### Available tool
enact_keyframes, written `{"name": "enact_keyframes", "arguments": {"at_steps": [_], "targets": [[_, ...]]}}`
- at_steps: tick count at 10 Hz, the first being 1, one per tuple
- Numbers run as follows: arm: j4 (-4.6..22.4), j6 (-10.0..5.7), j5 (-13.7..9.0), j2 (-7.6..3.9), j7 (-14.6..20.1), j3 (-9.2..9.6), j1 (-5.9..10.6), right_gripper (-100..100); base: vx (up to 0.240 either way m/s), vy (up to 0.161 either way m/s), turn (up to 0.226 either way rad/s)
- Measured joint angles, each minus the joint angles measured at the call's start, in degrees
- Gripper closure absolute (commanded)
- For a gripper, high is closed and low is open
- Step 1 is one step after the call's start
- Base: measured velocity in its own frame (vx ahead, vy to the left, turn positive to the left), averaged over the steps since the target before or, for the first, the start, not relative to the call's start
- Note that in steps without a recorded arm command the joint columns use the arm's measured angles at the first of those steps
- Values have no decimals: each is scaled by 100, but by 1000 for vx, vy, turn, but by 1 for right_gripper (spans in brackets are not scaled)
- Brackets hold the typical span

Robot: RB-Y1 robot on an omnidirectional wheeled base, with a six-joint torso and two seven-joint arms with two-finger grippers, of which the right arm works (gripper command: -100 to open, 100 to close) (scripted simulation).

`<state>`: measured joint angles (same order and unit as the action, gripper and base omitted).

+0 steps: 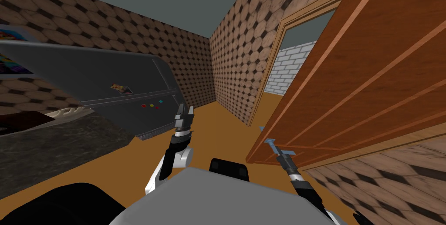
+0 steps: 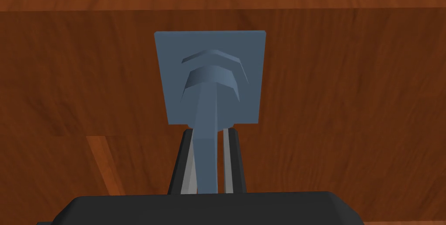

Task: Pull the door open

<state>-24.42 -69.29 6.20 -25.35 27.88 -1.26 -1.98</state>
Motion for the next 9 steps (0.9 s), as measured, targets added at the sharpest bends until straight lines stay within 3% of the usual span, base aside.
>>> {"name": "enact_keyframes", "arguments": {"at_steps": [3,5,9], "targets": [[-2,-70,13,-24,16,1,2,100,-186,-76,133],[222,-224,30,-41,23,9,71,100,-221,-96,181],[284,-339,63,-80,55,20,26,100,-194,-79,160]]}}
